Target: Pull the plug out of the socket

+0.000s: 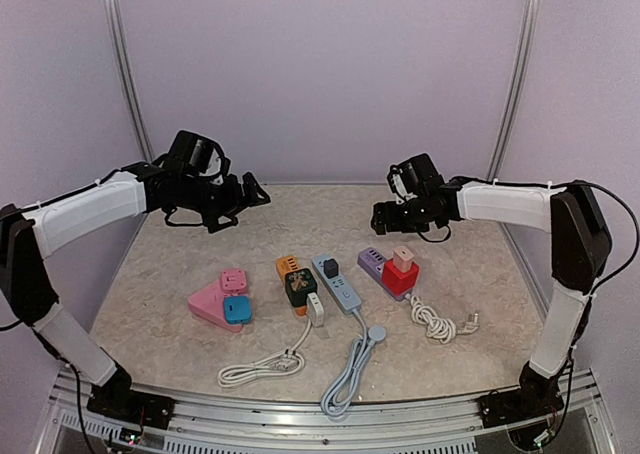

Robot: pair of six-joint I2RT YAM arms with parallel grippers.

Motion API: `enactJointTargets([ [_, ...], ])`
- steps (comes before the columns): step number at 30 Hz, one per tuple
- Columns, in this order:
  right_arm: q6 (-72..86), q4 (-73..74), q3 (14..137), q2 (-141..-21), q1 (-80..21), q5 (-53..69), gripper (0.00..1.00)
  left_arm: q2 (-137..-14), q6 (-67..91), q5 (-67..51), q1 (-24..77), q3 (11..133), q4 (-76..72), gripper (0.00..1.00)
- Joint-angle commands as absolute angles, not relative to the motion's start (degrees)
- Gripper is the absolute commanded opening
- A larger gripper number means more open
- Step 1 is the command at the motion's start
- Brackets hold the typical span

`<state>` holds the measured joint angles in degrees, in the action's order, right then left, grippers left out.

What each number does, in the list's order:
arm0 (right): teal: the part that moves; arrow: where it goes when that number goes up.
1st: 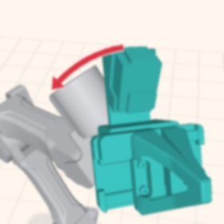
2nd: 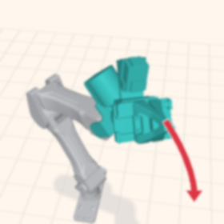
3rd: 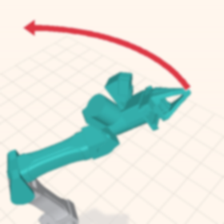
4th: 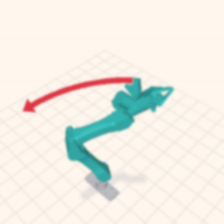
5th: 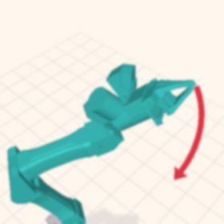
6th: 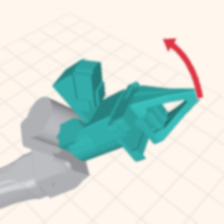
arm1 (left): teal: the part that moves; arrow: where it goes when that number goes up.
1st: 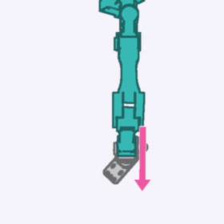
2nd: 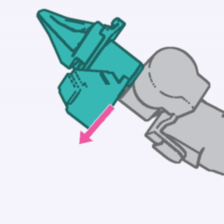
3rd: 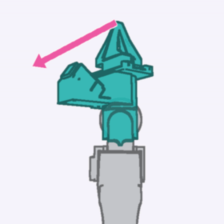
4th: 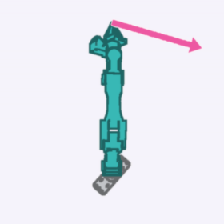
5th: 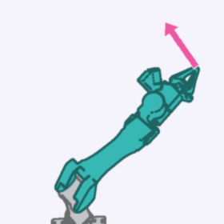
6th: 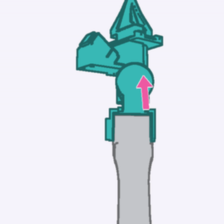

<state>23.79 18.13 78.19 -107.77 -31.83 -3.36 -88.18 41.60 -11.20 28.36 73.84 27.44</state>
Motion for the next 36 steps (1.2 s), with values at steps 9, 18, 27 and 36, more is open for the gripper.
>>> enactJointTargets([
  [9,20.26,30.87,76.30,-96.33,-37.29,-11.39,0.73,-100.91,48.65,-24.50,29.93,83.13,19.48,0.98],
  [18,16.30,35.03,71.76,-90.78,-39.17,-12.06,0.63,-112.92,51.42,-29.47,34.61,92.49,16.47,0.80],
  [27,12.93,35.08,68.12,-88.93,-39.24,-8.53,0.53,-118.97,51.39,-30.52,38.39,97.94,16.92,0.59],
  [36,14.38,36.74,68.39,-90.79,-39.90,-8.30,0.43,-120.40,50.89,-31.86,40.58,97.65,17.23,0.45],
])
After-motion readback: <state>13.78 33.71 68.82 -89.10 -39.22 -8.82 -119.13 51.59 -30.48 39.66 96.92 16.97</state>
